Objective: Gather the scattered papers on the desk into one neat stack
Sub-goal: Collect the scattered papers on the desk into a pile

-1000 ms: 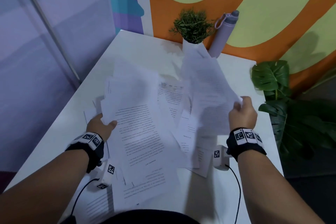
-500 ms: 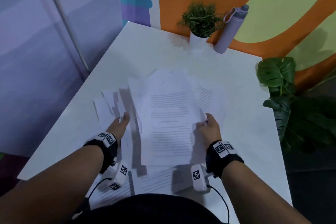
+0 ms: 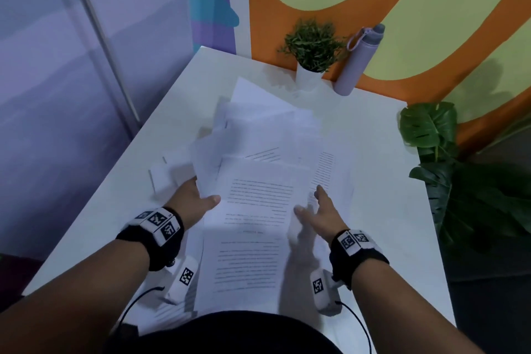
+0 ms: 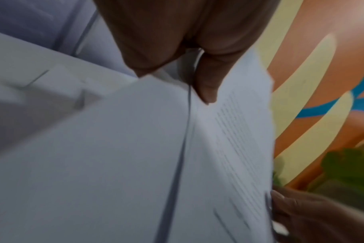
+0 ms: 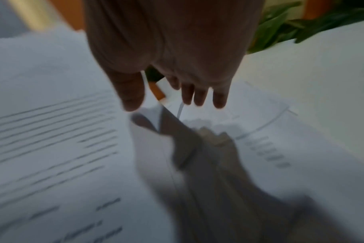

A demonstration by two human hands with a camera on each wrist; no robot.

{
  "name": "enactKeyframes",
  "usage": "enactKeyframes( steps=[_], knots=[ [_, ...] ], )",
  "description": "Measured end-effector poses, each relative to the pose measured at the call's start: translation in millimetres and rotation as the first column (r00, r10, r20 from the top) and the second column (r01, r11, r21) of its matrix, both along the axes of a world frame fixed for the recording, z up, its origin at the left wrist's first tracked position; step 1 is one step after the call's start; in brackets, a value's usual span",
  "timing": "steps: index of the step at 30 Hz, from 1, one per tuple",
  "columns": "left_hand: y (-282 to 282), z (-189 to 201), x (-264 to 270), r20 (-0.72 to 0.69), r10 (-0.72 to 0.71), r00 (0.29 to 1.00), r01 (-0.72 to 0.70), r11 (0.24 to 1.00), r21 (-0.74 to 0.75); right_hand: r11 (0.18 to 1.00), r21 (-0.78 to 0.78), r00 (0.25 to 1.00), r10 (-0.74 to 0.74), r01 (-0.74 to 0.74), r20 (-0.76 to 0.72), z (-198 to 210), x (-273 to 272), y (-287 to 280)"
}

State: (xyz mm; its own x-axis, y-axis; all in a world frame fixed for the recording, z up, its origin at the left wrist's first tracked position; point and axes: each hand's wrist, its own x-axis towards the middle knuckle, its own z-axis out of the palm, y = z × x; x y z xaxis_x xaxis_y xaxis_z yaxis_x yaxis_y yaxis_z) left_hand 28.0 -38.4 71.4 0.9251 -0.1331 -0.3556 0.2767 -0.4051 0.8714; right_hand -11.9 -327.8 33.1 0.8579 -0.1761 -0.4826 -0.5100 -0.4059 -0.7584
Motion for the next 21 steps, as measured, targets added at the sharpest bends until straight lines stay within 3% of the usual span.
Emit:
enactKeyframes(
  steps=[3,5,7,10,12,13,14,16,19,21],
  knots=[
    [2,23,4,0.039,-0.006,0.999,0.009,0.996,-0.084,0.951,0.294,0.993,-0.109,0.093,0.037,21,10,-6],
    [-2,40,8,0.101,-0.037,0.994,0.046,0.995,-0.087,0.916,0.370,0.978,-0.194,0.153,0.077,31,19,-7],
    [-6,57,16,0.187,-0.095,0.978,0.091,0.995,0.029,0.905,0.368,0.962,-0.260,0.211,0.086,37,27,-5],
    [-12,74,27,0.327,-0.292,0.899,0.130,0.891,0.436,0.953,0.175,0.951,-0.272,0.246,0.145,45,27,6],
    [-17,80,28,0.399,-0.429,0.810,0.094,0.767,0.634,0.970,-0.064,0.923,-0.202,0.235,0.328,54,21,16],
    [-20,82,27,0.407,-0.482,0.776,0.077,0.712,0.697,0.940,-0.228,0.877,-0.123,0.253,0.464,60,19,21],
    [-23,85,26,0.406,-0.530,0.745,0.062,0.660,0.749,0.882,-0.387,0.818,0.005,0.268,0.576,71,16,28],
    [-31,91,23,0.390,-0.611,0.688,0.028,0.560,0.828,0.755,-0.607,0.728,0.269,0.248,0.631,93,12,45],
    [-40,100,18,0.399,-0.662,0.634,-0.050,0.480,0.876,0.581,-0.790,0.646,0.530,0.194,0.549,127,5,71],
    [-46,105,14,0.426,-0.691,0.584,-0.083,0.471,0.878,0.465,-0.870,0.629,0.630,0.166,0.456,136,5,82]
  ],
)
